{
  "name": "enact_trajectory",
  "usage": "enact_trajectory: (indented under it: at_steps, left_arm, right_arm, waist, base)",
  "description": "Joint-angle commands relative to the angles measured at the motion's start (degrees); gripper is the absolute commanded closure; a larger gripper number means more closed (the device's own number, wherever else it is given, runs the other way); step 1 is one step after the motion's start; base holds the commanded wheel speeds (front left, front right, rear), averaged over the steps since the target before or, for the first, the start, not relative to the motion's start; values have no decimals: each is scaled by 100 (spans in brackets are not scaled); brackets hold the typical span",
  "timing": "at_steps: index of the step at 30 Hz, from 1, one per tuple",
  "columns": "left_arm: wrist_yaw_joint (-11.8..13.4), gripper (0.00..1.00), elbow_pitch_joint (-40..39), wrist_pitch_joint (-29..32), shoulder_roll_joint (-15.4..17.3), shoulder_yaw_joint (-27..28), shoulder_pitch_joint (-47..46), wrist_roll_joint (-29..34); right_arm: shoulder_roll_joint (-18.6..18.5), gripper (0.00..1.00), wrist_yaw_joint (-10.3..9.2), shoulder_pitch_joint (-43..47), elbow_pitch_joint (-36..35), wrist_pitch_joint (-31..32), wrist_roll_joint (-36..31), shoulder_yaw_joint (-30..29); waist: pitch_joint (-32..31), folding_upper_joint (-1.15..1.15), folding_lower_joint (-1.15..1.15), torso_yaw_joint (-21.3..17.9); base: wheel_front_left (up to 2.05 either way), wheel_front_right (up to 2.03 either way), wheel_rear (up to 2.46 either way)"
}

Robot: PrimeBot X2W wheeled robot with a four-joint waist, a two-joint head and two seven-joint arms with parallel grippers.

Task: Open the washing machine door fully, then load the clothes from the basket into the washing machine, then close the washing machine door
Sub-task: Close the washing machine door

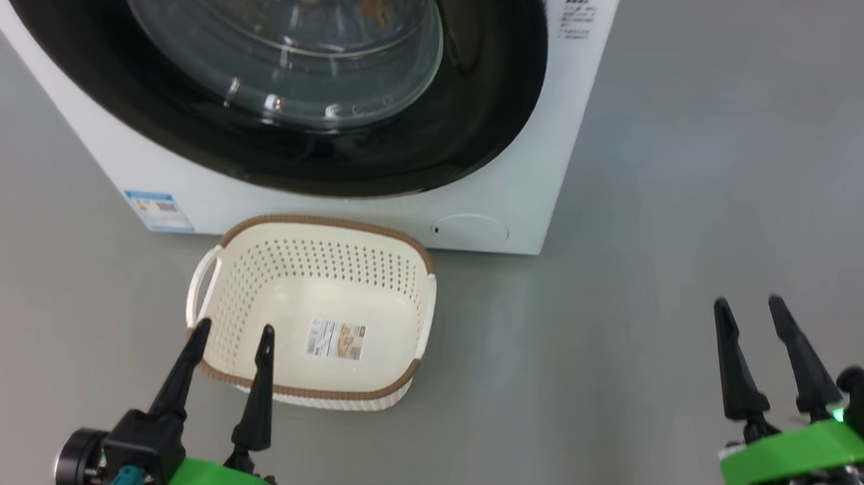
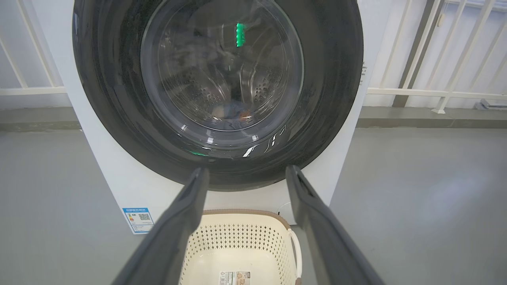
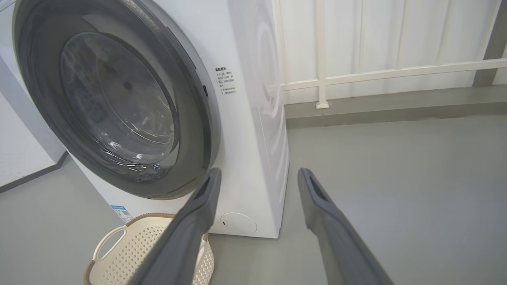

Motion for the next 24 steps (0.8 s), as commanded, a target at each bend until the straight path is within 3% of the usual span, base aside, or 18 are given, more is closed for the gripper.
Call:
enact_trajectory:
  at_steps: [1,24]
  left_arm:
    - [-10,0,-83,-46,99,213,-4,-24]
    - [11,0,-18,-3,230,130,303,-128]
  right_arm:
    - [-6,0,-15,170,-242,41,-79,9]
    - [522,0,-15,1304,-1542,739,-663,-286]
  waist:
    - [-184,0,1,-114]
    - [-694,0,1,-265]
  base:
    - [0,0,0]
    - [0,0,0]
